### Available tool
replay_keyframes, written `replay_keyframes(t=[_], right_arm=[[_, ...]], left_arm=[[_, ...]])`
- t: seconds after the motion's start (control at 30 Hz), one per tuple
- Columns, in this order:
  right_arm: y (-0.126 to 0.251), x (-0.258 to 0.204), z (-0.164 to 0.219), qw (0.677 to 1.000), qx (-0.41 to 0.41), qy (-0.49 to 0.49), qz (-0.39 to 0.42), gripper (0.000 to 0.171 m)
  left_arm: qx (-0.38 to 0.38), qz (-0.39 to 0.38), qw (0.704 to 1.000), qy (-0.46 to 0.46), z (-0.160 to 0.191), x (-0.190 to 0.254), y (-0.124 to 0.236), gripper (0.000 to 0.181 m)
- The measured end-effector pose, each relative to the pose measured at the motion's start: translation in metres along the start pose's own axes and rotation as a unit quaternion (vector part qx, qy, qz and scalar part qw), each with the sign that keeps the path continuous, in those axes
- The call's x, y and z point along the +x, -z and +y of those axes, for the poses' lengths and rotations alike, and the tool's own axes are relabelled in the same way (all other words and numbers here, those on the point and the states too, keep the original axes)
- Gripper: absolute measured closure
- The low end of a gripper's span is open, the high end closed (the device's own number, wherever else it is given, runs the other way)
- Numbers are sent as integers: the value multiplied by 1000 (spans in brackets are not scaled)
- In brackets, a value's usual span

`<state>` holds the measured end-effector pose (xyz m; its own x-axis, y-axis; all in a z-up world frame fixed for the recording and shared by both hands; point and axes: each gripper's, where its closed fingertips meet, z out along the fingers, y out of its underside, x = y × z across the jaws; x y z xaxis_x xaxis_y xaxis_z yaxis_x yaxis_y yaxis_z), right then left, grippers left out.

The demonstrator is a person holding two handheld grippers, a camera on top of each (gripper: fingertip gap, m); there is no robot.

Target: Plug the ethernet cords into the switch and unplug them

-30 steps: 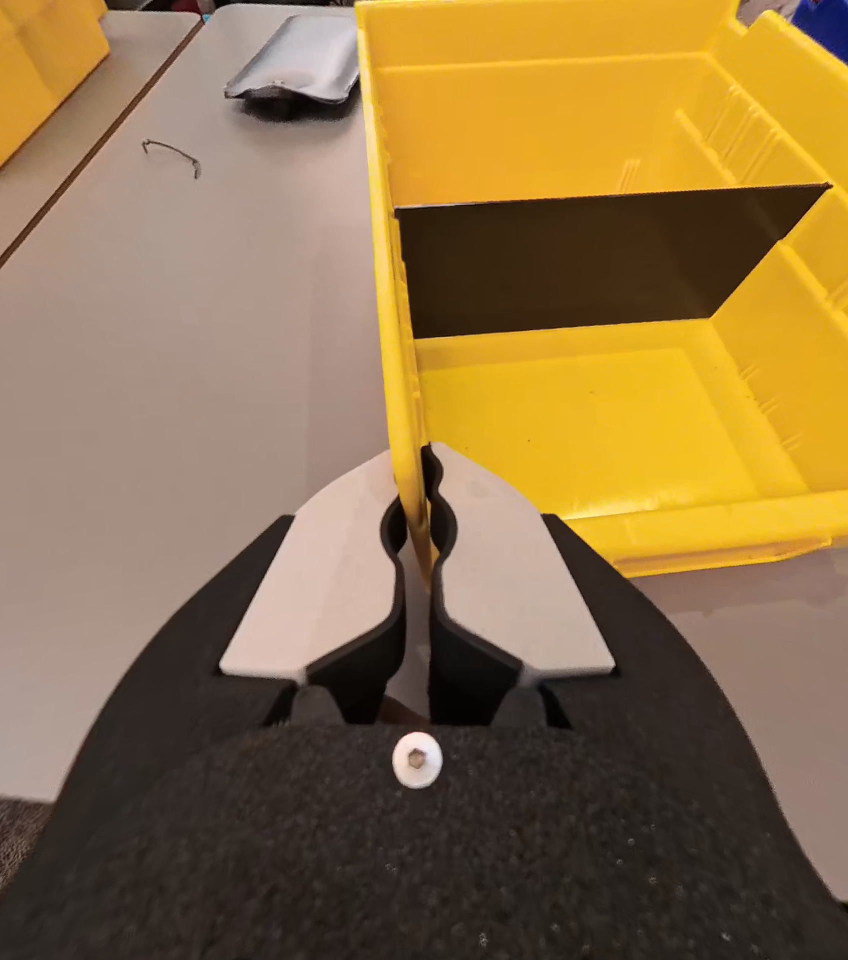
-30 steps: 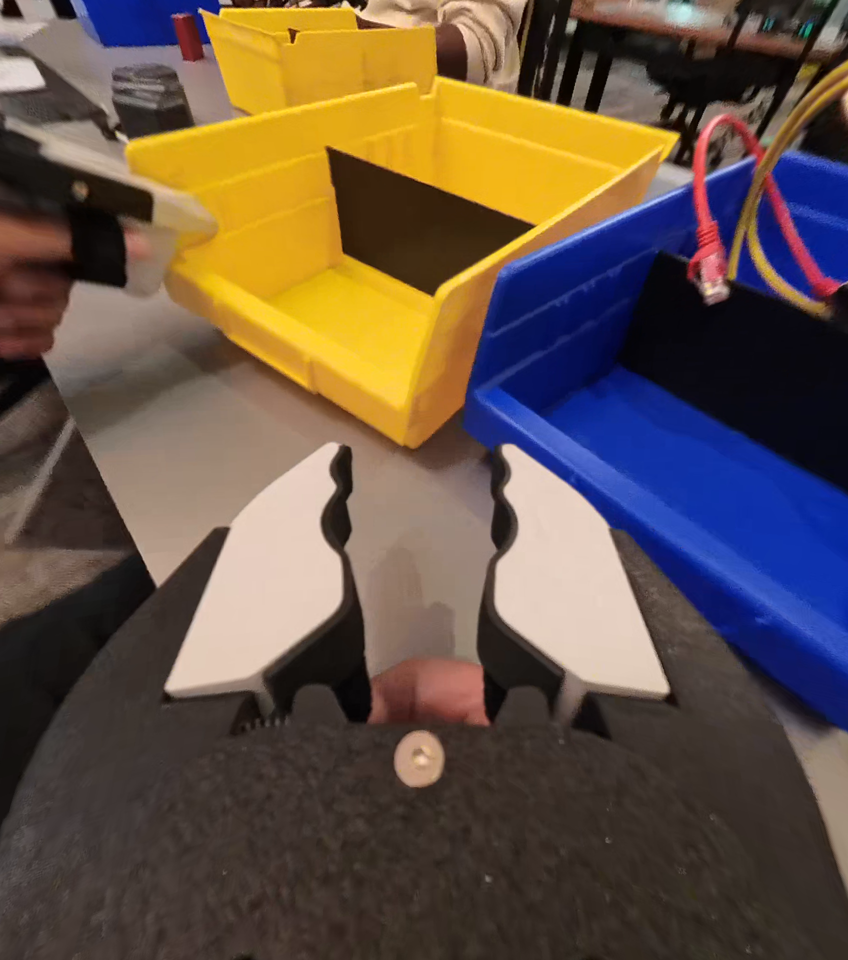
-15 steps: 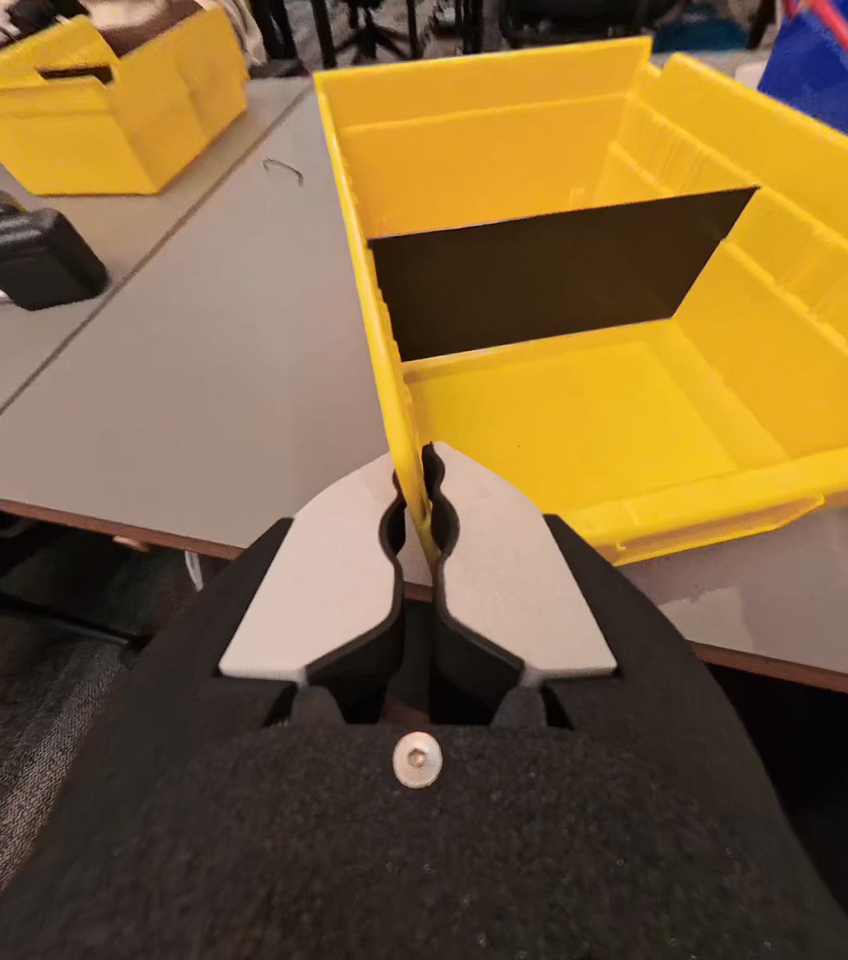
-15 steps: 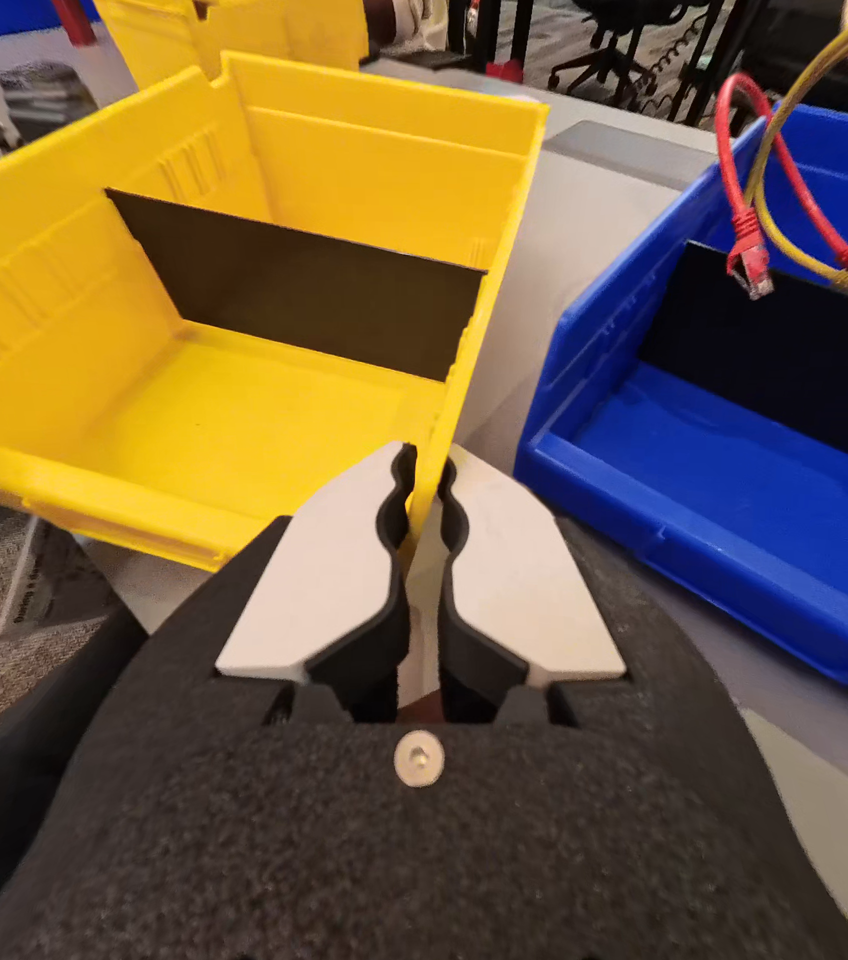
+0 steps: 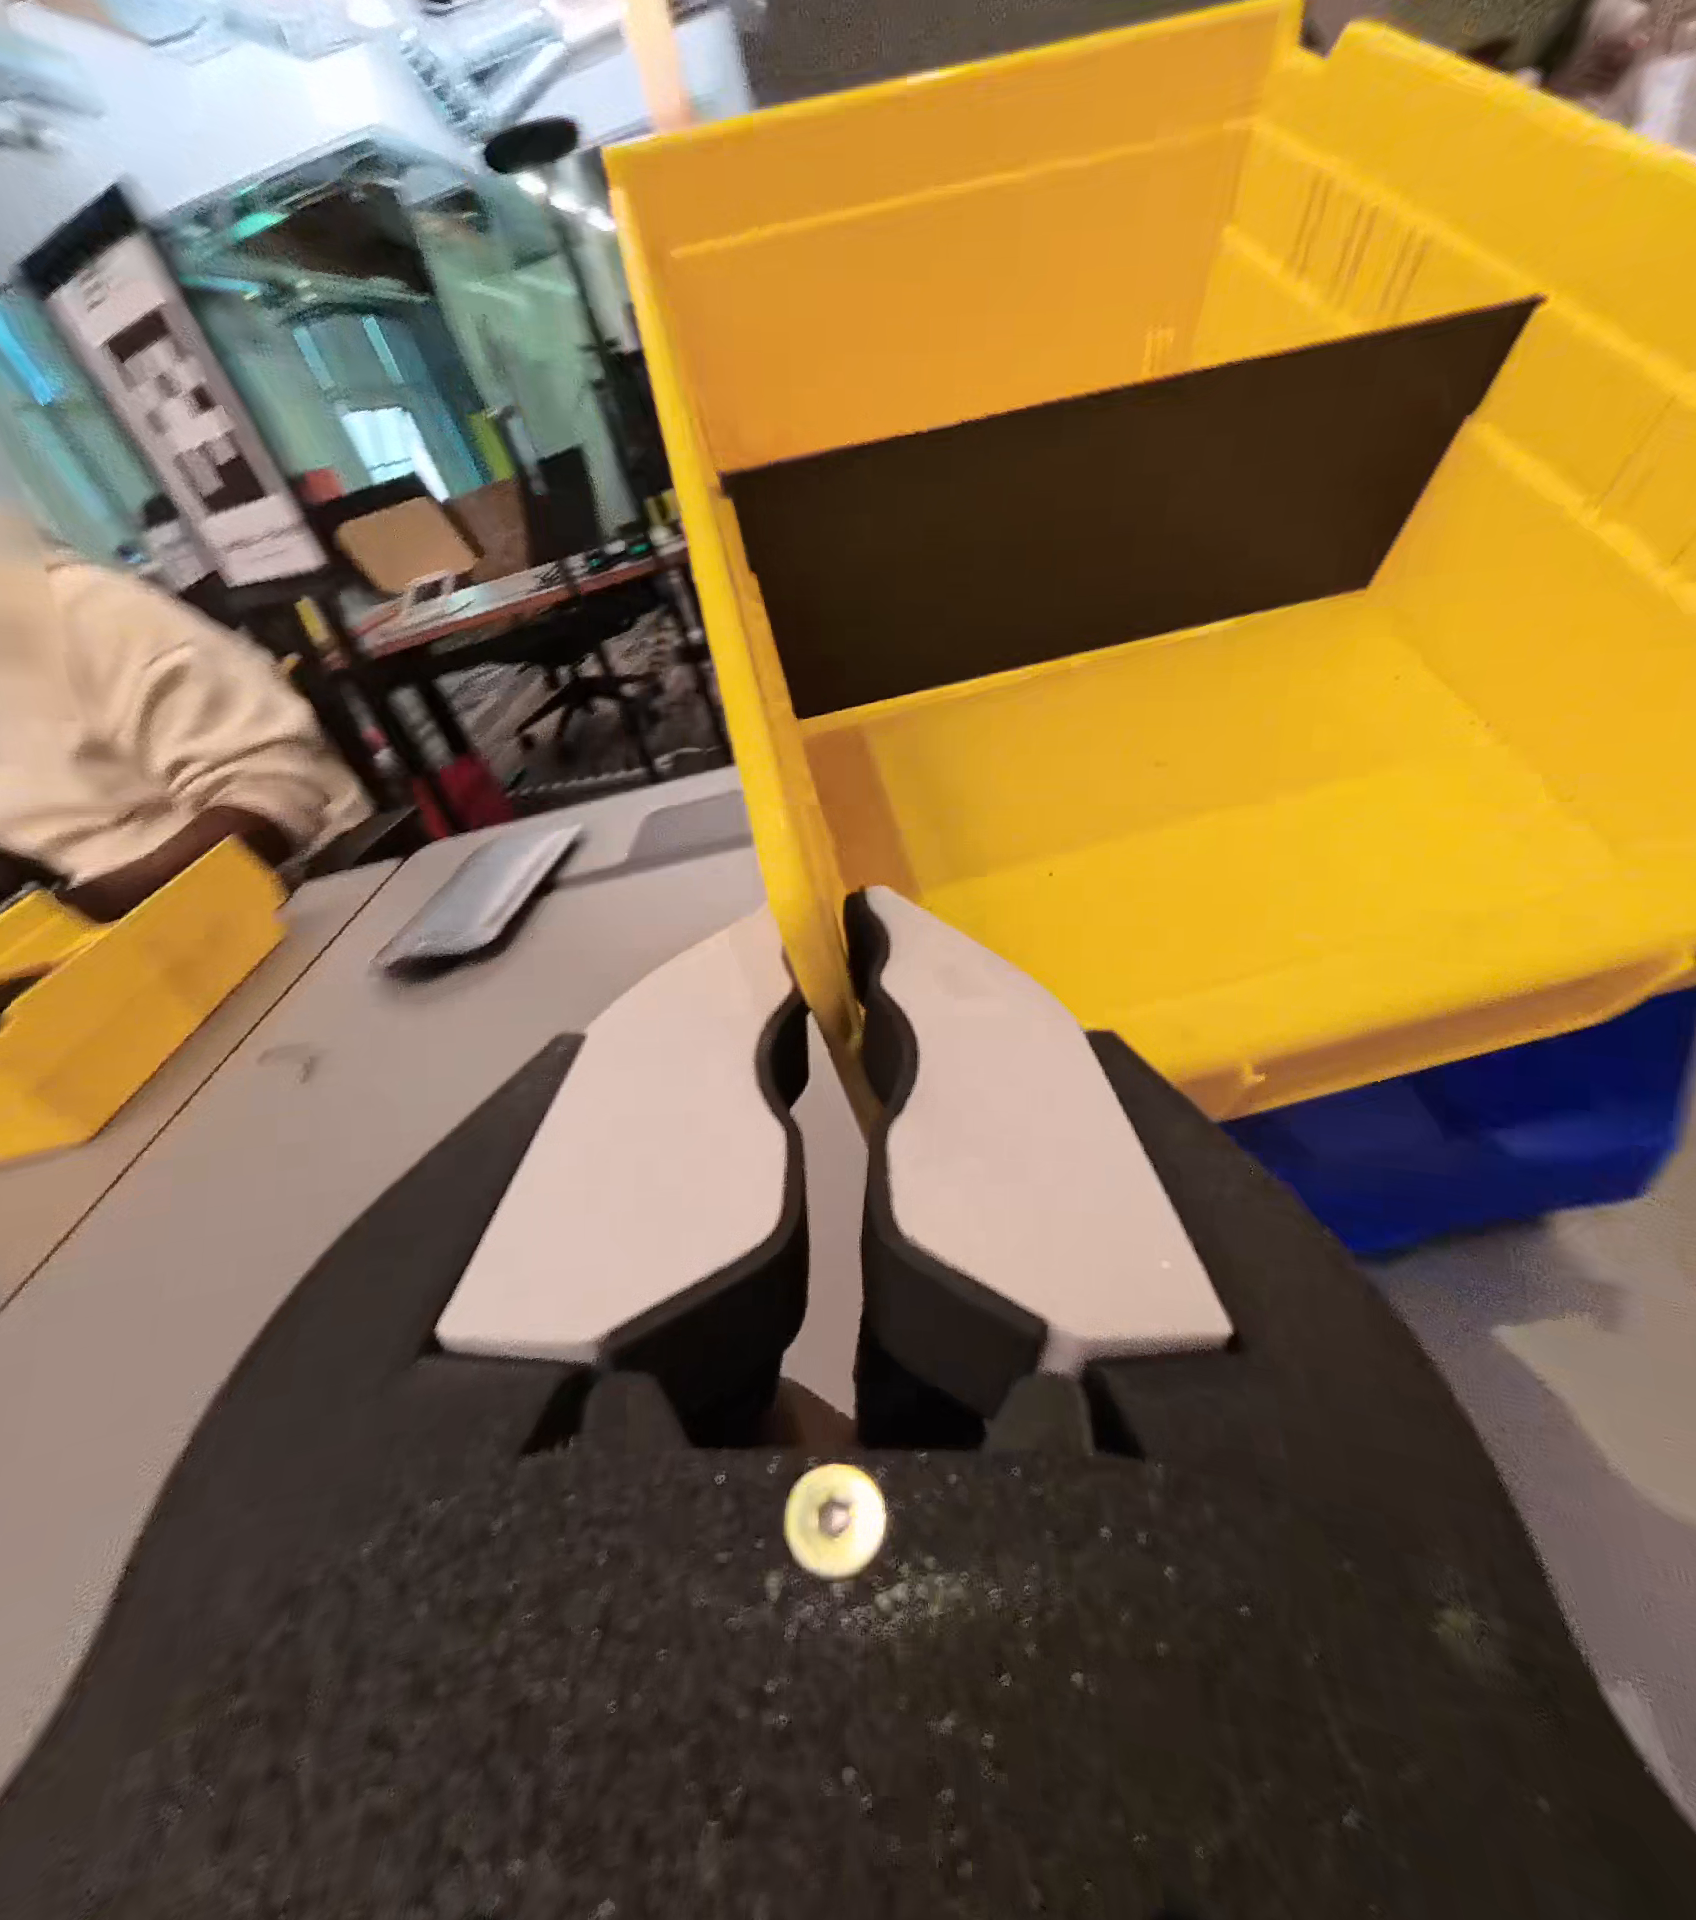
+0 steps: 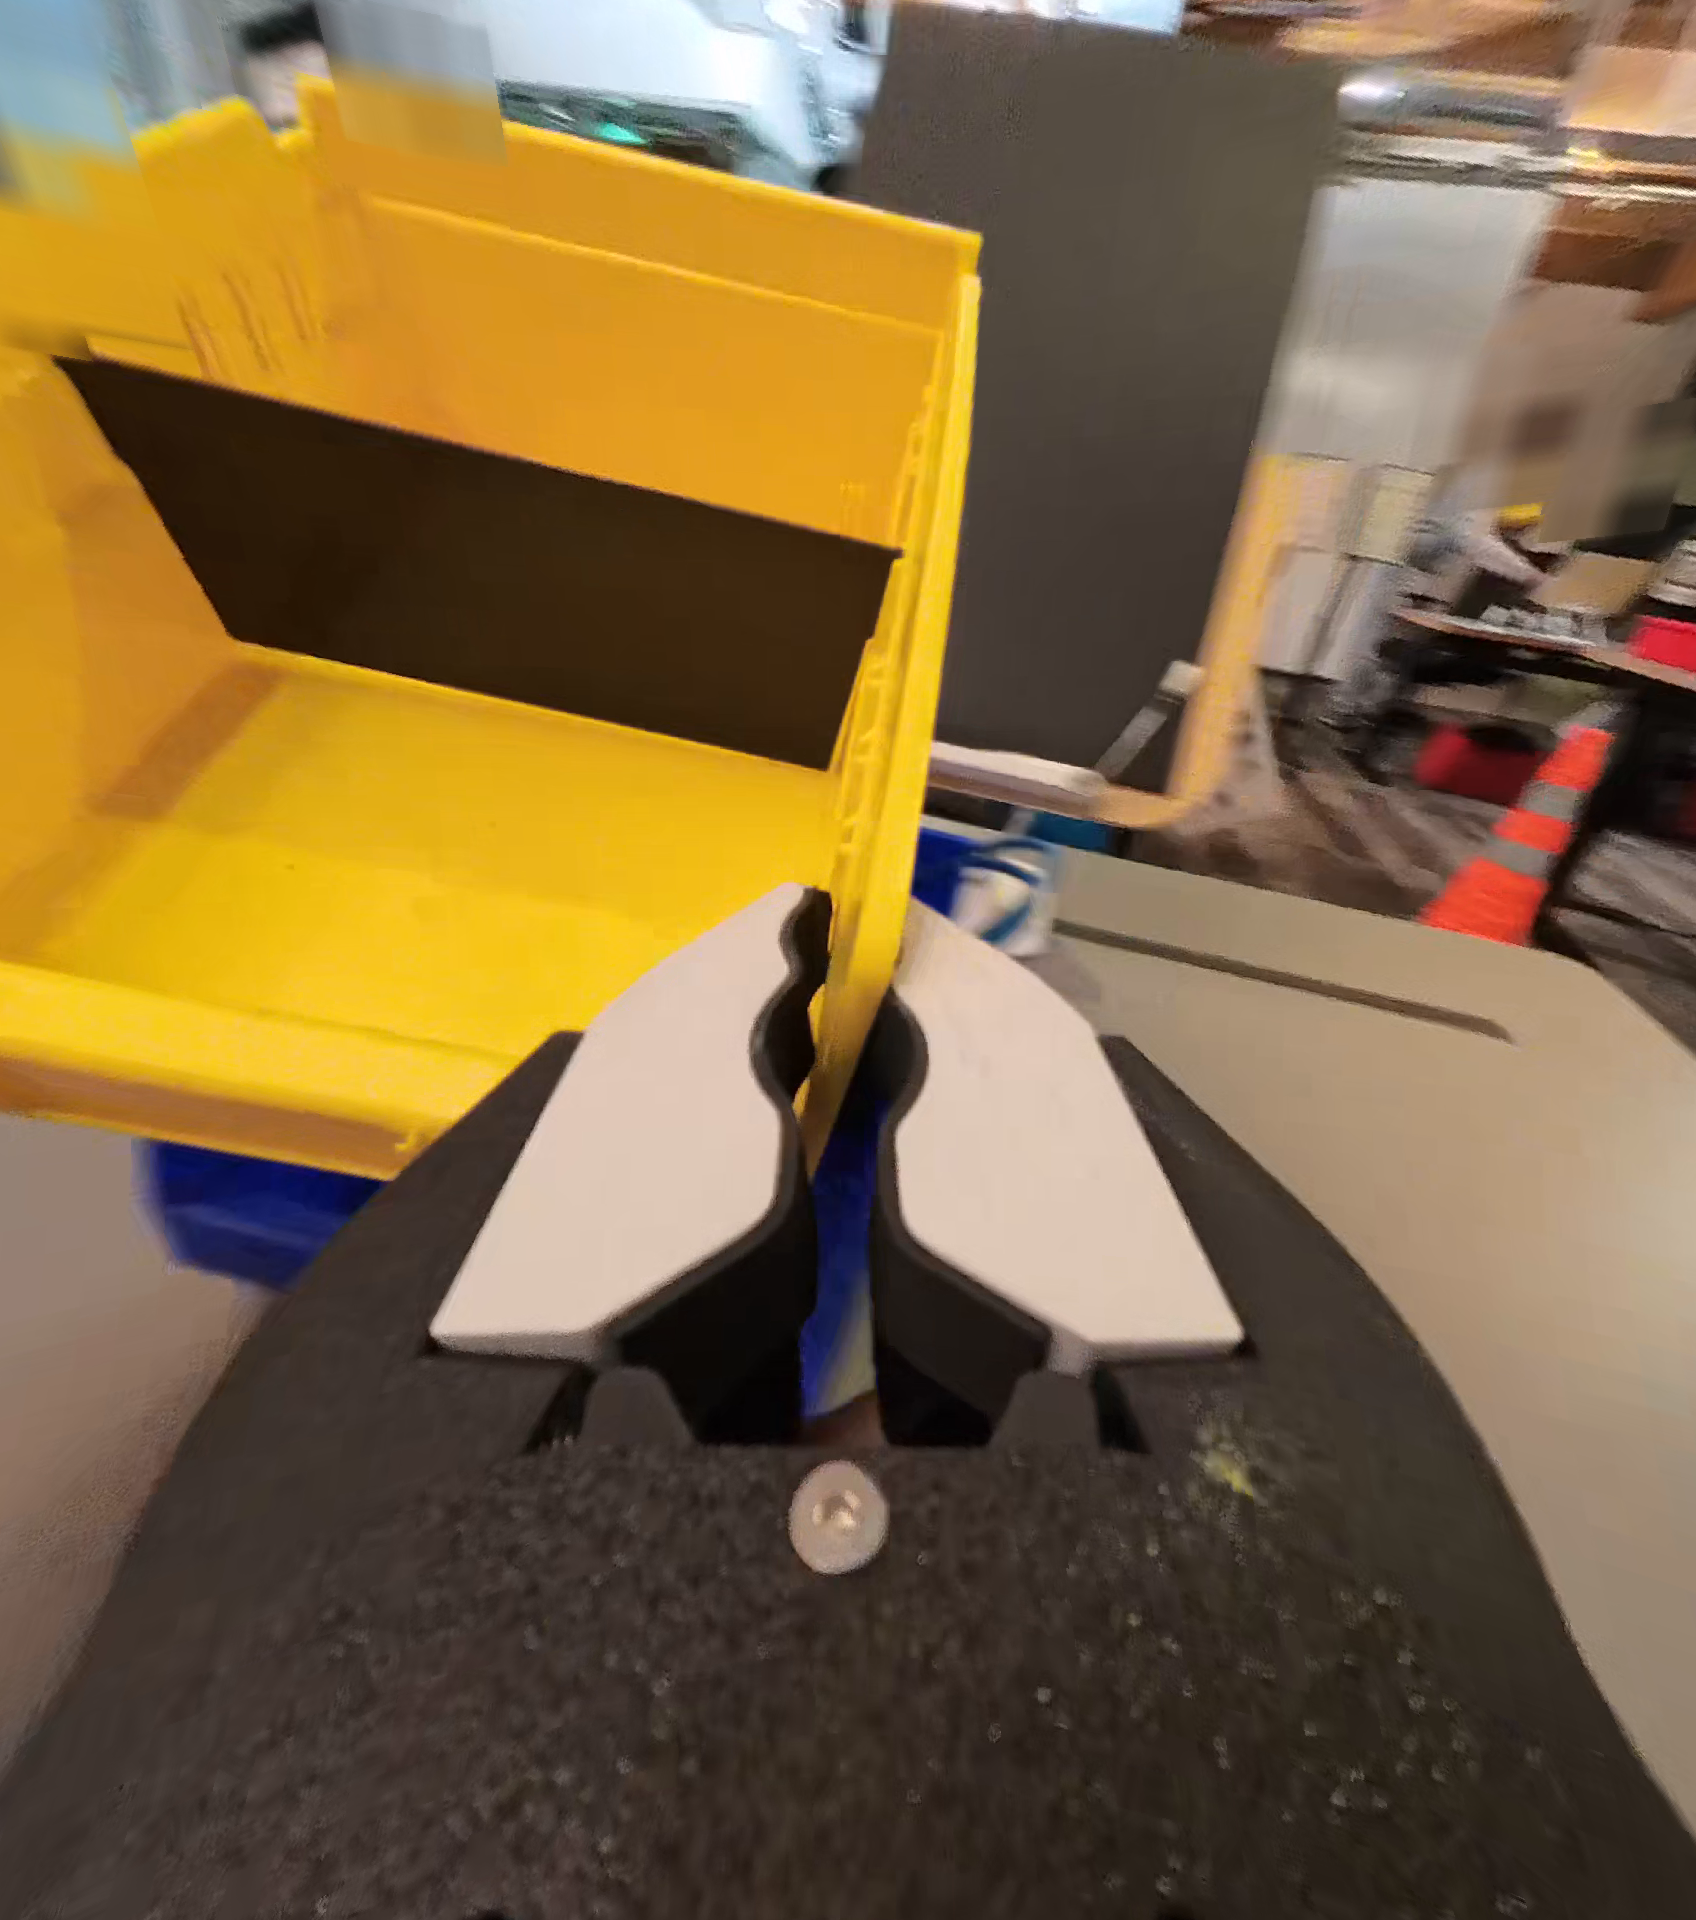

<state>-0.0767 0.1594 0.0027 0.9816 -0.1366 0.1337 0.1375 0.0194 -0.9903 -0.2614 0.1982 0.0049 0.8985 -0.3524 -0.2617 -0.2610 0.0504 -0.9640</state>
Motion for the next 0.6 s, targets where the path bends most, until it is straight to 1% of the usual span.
replay_keyframes(t=[0.13,0.2,0.27,0.33,0.43,0.5,0.6], right_arm=[[17,126,31,993,-12,-54,107,164],[32,183,58,984,-31,-81,156,163],[45,229,82,975,-61,-124,176,163],[59,272,101,965,-89,-141,200,165],[77,318,126,955,-151,-122,225,167],[76,332,145,952,-192,-114,209,167],[65,337,158,956,-216,-109,168,167]], left_arm=[[4,87,995,-53,-46,120,-43,177],[2,116,990,-84,-60,181,-55,177],[0,135,987,-91,-64,235,-67,178],[-29,176,982,-61,-49,287,-81,178],[-86,230,969,-20,-13,348,-90,178],[-111,234,966,-4,2,365,-89,178],[-128,233,964,5,18,371,-87,176]])
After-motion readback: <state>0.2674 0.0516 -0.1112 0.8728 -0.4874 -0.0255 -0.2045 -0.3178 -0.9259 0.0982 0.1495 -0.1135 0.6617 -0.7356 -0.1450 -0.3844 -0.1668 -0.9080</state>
